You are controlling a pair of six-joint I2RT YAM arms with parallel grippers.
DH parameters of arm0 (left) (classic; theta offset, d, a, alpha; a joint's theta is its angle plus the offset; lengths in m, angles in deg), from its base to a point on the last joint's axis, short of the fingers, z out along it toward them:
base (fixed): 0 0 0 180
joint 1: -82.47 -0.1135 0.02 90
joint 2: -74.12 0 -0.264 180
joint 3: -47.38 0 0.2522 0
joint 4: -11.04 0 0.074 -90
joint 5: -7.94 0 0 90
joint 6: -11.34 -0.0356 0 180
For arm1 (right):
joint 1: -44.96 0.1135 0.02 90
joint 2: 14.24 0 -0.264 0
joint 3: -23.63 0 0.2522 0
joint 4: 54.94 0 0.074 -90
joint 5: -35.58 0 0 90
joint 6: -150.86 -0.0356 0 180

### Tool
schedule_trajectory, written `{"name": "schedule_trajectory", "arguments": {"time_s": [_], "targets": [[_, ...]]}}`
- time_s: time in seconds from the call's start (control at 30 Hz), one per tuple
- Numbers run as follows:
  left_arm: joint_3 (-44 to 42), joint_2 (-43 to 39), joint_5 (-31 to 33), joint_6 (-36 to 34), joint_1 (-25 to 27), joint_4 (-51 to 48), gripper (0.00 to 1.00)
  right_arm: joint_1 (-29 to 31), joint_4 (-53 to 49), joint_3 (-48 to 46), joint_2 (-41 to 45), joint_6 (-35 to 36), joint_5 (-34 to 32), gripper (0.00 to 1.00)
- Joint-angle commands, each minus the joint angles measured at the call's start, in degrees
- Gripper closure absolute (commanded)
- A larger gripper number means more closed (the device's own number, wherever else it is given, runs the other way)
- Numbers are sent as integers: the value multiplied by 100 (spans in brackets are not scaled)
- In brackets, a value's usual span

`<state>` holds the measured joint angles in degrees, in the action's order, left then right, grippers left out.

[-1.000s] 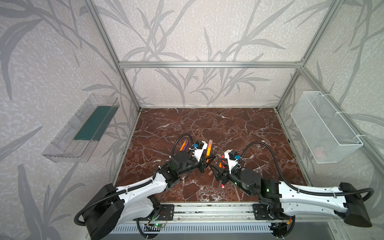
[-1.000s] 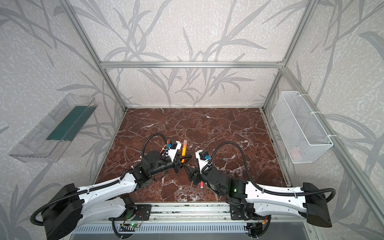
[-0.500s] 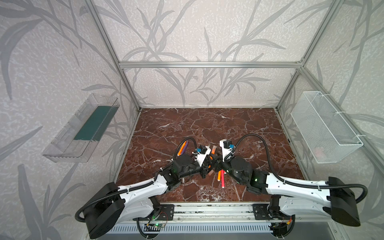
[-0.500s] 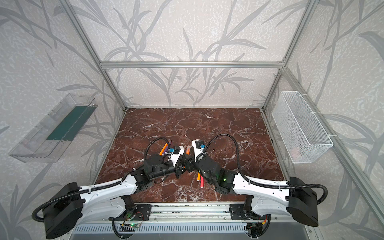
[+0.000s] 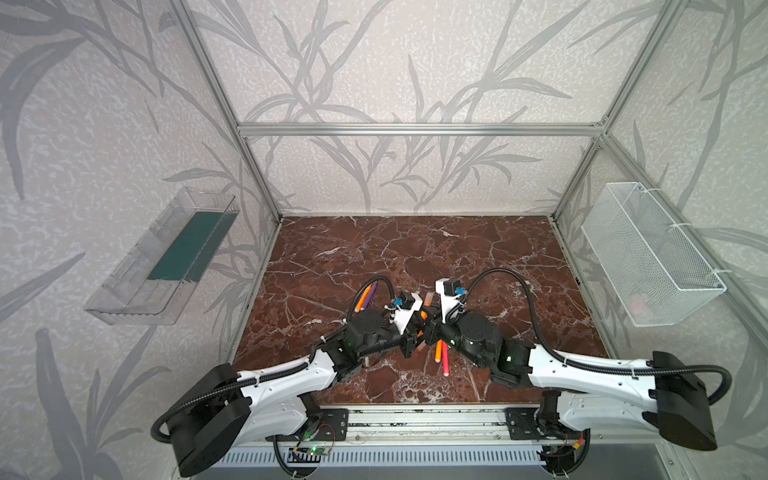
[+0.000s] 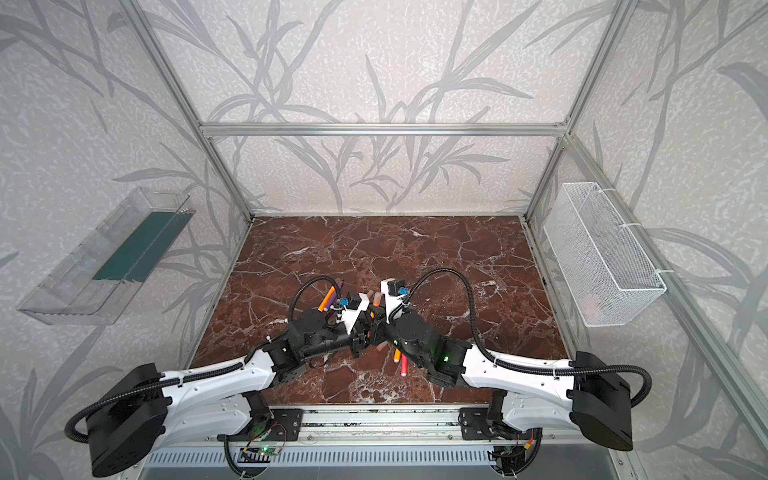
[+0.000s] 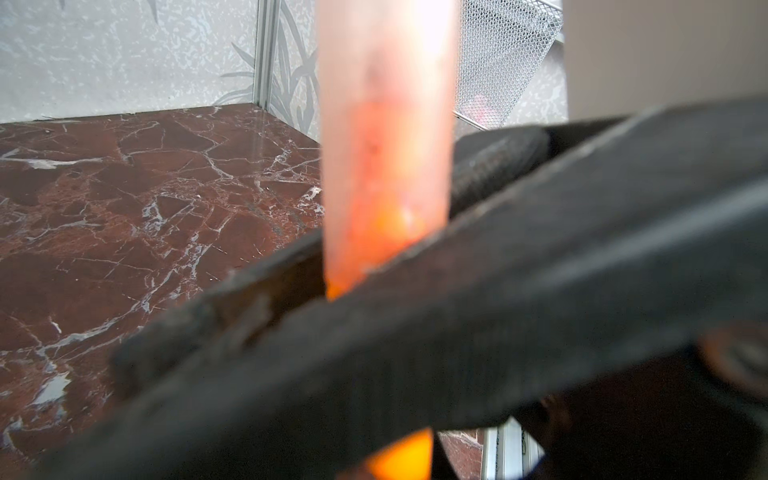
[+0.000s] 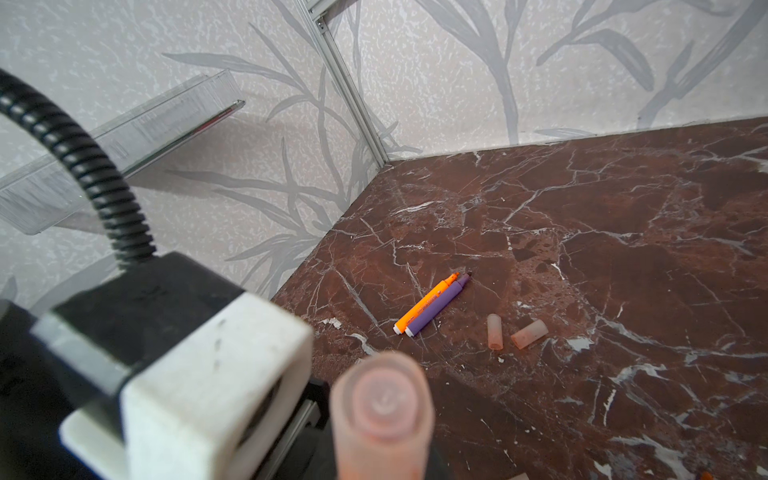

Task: Insert the pens into the pen caps
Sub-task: 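Lower the capped marker to the table with the left gripper while the right gripper withdraws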

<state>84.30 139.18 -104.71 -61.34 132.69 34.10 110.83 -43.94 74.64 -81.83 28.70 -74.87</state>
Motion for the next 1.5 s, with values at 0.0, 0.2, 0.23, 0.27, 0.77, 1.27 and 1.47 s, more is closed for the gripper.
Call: {"name": "schedule_trajectory", "arguments": {"time_s": [0.0, 0.2, 0.23, 0.27, 0.77, 1.27, 1.47], "targets": [[-65, -78, 240, -25, 23, 290, 70, -70, -332, 13, -3, 52, -139, 90], [-432, -458, 914, -14, 17, 76, 45, -628, -1069, -146, 421, 11, -300, 95], [-517, -550, 1090, -1, 15, 27, 42, -819, -1234, -173, 497, -21, -260, 95], [-561, -629, 1243, 8, 17, -46, 39, -1000, -1392, -178, 555, -20, -206, 95], [171, -1548, 4274, 1934, -1071, -4323, 1, -3190, -4237, 946, -1241, 688, 728, 100], [1446, -573, 5177, 3048, -1075, -6249, 1, -3764, -5425, 2160, -3257, 1023, 718, 96], [1729, -375, 5336, 2912, -1088, -6353, 1, -3831, -5242, 2181, -3461, 1033, 1170, 90]]}}
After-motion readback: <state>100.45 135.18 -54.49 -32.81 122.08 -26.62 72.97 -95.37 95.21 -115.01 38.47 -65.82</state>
